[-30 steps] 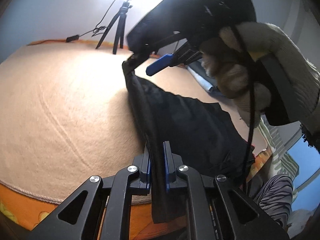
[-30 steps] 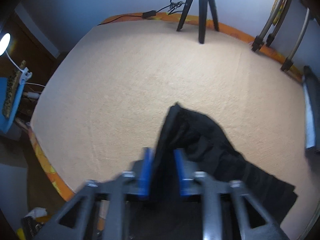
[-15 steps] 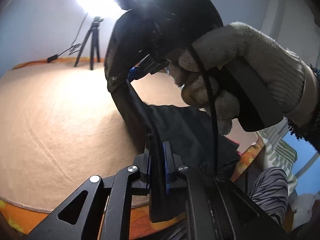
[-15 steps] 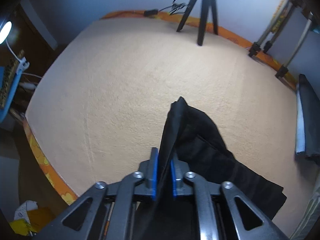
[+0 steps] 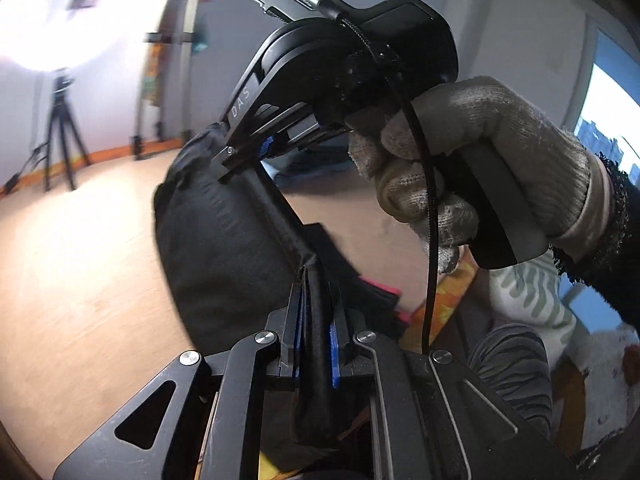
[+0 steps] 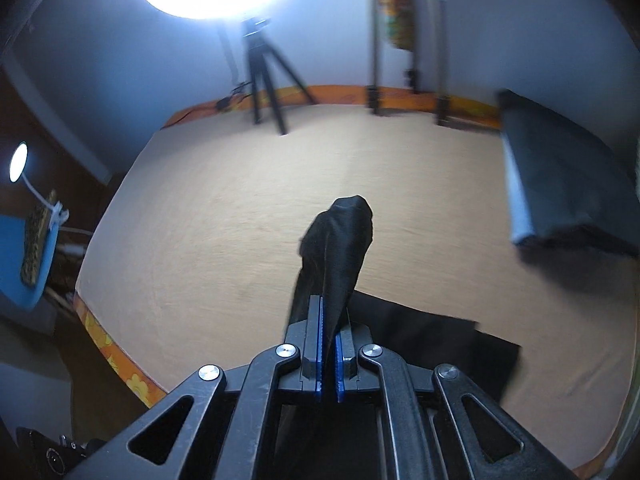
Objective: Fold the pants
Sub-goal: 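Lift the trouser edge with both tools and fold it over onto itself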
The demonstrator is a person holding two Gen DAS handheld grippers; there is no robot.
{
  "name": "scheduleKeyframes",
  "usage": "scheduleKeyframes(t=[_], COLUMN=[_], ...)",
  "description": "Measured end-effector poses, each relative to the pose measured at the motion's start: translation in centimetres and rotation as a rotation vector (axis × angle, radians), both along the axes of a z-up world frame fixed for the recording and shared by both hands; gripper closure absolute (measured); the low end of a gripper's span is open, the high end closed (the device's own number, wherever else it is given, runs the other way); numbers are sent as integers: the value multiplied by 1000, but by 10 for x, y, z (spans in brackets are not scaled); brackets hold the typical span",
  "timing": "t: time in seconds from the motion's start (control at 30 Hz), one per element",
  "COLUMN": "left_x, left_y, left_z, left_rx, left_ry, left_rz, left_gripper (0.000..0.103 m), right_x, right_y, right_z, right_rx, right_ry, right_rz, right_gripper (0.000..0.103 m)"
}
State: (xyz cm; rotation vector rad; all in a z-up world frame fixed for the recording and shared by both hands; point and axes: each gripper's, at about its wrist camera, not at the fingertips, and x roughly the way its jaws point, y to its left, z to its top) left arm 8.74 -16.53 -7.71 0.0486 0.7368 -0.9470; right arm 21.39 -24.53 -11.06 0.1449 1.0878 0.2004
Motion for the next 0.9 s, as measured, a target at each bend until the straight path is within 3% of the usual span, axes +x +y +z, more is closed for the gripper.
scheduleKeyframes(t=[0.3, 0.57, 0.67, 0.73, 0.83, 0.9], left_x=[-5, -4, -6, -8, -10, -9], left_y=[-72, -116, -116, -109, -80, -57], left_z=[-14, -37, -38, -31, -16, -7], left_rx=[66, 128, 140, 139, 117, 127], left_ry=[18, 79, 123, 116, 101, 70], left_rz=[-113, -158, -178, -179, -147, -103], left_gripper=[95, 93, 81, 80, 68, 68], right_x=[-19, -12, -10, -9, -6, -5], right_y=[-90, -133, -141, -141, -140, -139], right_z=[-43, -85, -99, -104, -108, -106], right_rx=[60, 99, 123, 118, 108, 92], right_ry=[22, 61, 78, 78, 73, 56], right_rz=[-92, -116, -114, -106, -95, -86], right_gripper=[101, 101, 101, 101, 101, 100])
